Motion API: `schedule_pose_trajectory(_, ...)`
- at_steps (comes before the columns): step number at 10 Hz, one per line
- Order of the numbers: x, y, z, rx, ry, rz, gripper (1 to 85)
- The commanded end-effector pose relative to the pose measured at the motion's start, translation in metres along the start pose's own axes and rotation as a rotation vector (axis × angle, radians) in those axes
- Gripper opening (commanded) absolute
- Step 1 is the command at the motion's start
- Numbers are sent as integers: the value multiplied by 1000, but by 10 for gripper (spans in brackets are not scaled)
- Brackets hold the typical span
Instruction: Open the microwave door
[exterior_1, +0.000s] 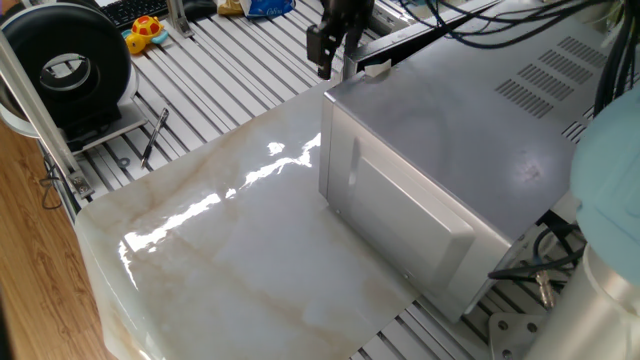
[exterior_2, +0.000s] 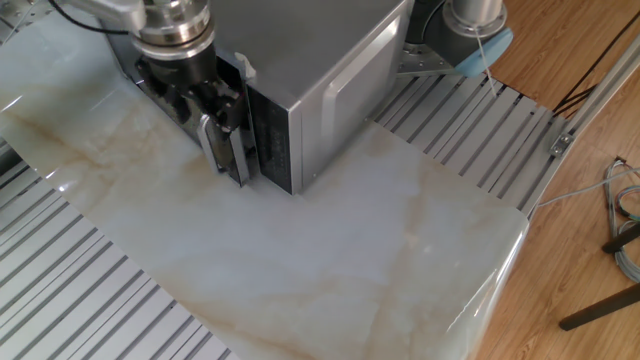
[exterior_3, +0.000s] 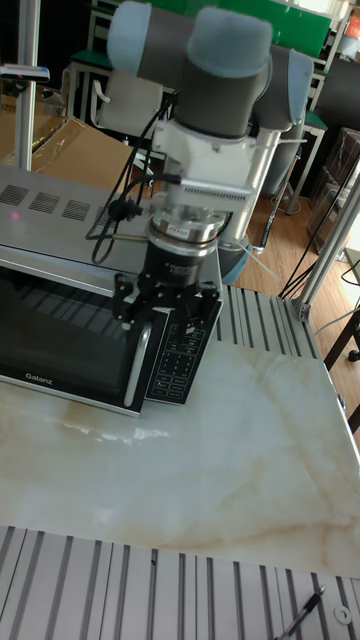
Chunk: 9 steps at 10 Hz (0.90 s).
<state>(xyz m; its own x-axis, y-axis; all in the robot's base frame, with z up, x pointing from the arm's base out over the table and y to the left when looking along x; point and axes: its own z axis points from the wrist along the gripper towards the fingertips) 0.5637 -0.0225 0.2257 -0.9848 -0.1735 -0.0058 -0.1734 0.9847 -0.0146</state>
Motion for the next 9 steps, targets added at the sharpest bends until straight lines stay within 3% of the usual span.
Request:
schedule_pose_trajectory(1, 3, 15, -22, 68, 12, 63, 13)
schedule_pose_trajectory(3, 8, 3, -29, 115, 9, 69, 13)
schedule_pose_trajectory(6, 9, 3, -30, 111, 11, 49, 13)
schedule_pose_trajectory(7, 9, -3, -30, 134, 12, 46, 13)
schedule_pose_trajectory(9, 6, -5, -31, 141, 2, 25, 13)
